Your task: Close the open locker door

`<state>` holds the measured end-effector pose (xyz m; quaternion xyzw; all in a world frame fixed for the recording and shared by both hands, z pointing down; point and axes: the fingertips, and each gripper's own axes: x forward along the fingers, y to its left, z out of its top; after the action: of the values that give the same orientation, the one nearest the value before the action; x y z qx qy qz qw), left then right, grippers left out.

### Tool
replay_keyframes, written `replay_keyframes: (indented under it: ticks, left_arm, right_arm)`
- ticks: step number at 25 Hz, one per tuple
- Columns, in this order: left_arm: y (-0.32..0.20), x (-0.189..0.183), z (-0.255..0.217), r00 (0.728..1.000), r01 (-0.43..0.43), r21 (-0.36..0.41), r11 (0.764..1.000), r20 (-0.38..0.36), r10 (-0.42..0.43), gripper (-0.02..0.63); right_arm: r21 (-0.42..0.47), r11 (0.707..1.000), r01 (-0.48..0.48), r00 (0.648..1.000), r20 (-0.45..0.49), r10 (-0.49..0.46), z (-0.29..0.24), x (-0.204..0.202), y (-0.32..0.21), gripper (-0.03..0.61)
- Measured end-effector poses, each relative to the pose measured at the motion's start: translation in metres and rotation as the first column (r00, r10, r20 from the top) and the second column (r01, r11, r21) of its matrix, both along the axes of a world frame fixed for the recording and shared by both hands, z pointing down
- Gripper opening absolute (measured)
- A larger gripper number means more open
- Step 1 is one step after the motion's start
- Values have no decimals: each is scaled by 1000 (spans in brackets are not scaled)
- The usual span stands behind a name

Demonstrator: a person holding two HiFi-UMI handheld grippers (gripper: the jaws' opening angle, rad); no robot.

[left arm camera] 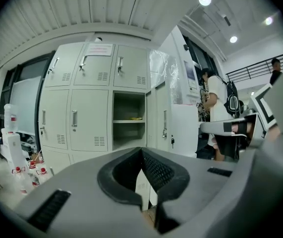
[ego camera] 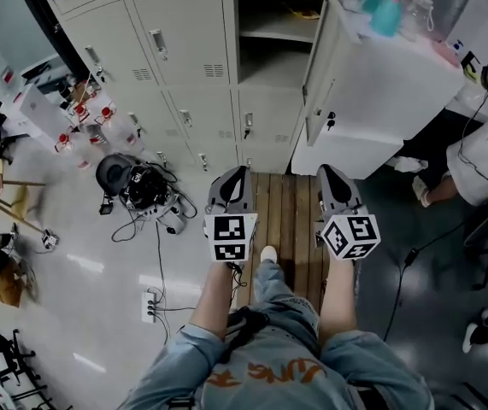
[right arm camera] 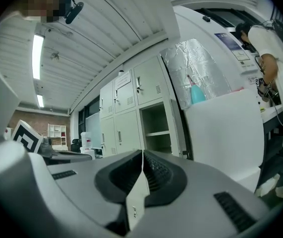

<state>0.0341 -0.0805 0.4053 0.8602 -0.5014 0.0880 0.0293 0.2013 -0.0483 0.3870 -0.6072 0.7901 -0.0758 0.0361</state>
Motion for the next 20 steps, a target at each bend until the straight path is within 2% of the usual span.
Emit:
replay_keyframes:
  ticks: [6,10,15,20]
  left_arm:
    - [-63,38,-12,1000,10,11,1000,-8,-10,21]
    - [-94,67,-24,1000,-9,33,999,-3,9,21]
    - [-111,98,2,999,-38,-26,999,37,39,21]
    - [-129,108,2,997,-51,-24,998,49,52,21]
  right_arm:
    - [55,997,55,998,-28,-54,-22,24,-60,29]
    - [89,995,48,999,7,-49,-31,55,-87,29]
    - [79,996,45,999,24,-47,-15,79,-108,29]
    - [77,996,33,999,28,-35,-9,102,-126,29]
